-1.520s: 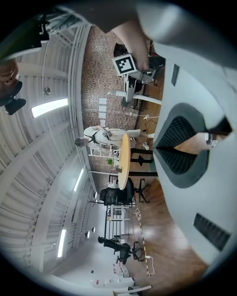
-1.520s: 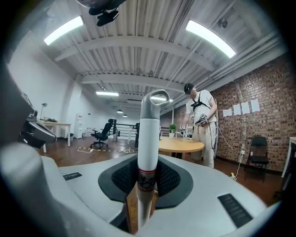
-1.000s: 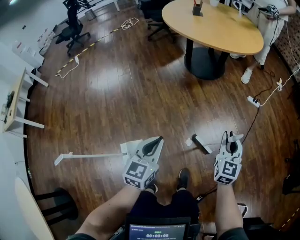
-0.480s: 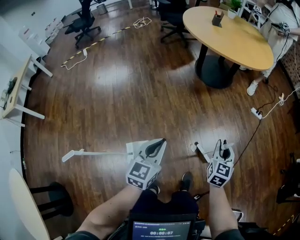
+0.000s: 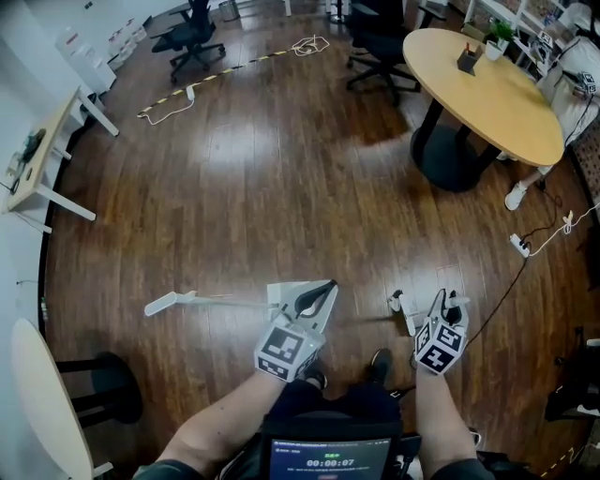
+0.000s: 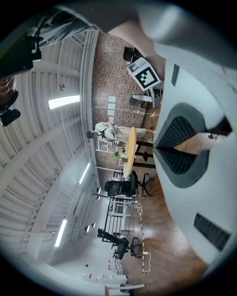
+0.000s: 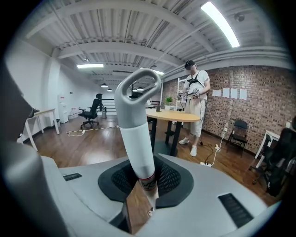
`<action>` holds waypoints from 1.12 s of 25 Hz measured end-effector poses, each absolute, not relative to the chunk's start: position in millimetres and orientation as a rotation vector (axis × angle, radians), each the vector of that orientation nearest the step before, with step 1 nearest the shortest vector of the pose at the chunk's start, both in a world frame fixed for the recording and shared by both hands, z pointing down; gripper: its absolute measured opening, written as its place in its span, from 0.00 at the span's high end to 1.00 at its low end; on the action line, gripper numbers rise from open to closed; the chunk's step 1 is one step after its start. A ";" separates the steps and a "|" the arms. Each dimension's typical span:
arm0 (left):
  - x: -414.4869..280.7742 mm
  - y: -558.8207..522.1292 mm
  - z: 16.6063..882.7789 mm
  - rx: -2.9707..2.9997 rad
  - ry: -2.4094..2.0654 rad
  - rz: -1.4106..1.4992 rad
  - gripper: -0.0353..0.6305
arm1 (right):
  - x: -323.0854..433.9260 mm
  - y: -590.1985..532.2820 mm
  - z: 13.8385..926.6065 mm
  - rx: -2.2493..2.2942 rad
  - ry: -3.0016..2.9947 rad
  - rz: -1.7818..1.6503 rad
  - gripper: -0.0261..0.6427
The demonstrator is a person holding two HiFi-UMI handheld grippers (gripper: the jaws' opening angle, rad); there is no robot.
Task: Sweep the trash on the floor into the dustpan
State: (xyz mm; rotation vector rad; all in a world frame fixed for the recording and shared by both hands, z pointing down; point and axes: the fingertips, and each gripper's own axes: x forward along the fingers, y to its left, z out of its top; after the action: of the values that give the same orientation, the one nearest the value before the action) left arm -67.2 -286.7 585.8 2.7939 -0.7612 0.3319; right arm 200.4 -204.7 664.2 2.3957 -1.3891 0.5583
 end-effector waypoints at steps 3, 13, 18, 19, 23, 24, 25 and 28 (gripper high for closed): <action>-104.5 -301.3 588.1 2.786 -0.825 0.313 0.91 | 157.9 -222.5 672.0 2.365 -1.374 0.616 0.81; -221.8 -332.4 576.3 2.718 -0.946 0.262 0.91 | 34.4 -281.8 662.1 2.333 -1.408 0.772 0.80; -273.7 -339.7 560.6 2.713 -1.002 0.235 0.91 | -28.8 -298.5 653.1 2.297 -1.472 0.818 0.79; -281.0 -339.8 560.0 2.712 -1.013 0.234 0.91 | -38.4 -302.8 652.9 2.291 -1.485 0.823 0.79; -307.0 -341.7 559.7 2.701 -1.063 0.249 0.91 | -72.8 -319.7 651.3 2.263 -1.525 0.856 0.79; -314.2 -341.0 558.2 2.694 -1.075 0.246 0.91 | -82.9 -323.2 649.5 2.252 -1.538 0.866 0.79; -320.7 -340.5 556.5 2.689 -1.088 0.242 0.91 | -92.6 -326.5 647.6 2.241 -1.552 0.878 0.79; -332.5 -340.6 554.2 2.679 -1.121 0.236 0.91 | -114.8 -337.1 644.7 2.218 -1.598 0.924 0.78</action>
State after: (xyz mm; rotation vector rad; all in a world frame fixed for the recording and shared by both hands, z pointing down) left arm -332.5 -340.6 554.2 2.6795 -1.1214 0.2358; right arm -114.8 -337.1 644.7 2.2183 -1.5984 0.9244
